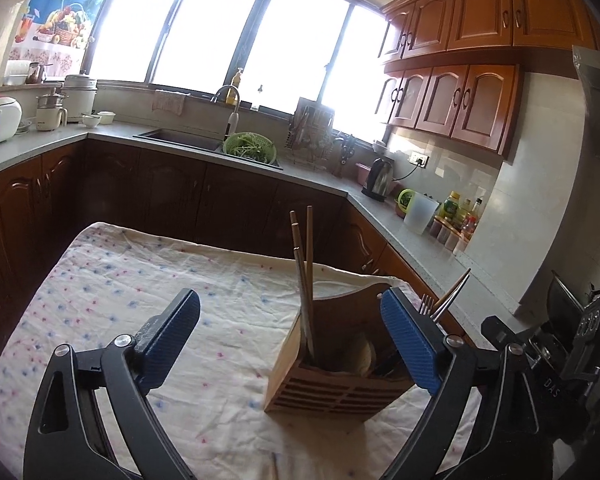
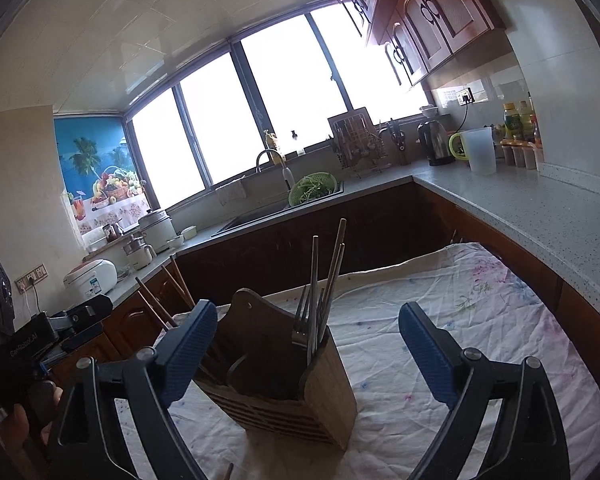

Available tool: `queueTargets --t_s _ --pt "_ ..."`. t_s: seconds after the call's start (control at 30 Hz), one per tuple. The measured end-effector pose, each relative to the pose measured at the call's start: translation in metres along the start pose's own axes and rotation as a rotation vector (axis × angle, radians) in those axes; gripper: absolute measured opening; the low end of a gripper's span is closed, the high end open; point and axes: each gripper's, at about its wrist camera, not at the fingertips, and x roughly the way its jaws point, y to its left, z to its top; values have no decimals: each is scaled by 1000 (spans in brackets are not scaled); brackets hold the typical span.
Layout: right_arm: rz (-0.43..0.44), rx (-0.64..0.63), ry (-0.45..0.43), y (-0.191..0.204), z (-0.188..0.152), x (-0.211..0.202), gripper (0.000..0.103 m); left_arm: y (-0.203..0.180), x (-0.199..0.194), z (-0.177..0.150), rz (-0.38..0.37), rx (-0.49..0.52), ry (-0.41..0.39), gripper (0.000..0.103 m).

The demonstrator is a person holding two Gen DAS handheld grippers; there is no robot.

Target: Organize utensils

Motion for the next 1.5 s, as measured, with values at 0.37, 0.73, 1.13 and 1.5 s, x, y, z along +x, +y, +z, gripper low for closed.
queueTargets --t_s 0.37,0.73,1.13,1.5 --pt "13 -33 16 7 -12 -32 95 21 -36 -27 56 -29 35 101" --pt "64 -82 21 23 -29 -84 99 10 -91 -59 63 26 43 102" --pt "83 -93 22 28 -63 -150 101 -4 -164 -87 97 125 -24 102" --pt "48 -197 -102 51 -63 -218 103 -17 -199 -131 80 208 -83 103"
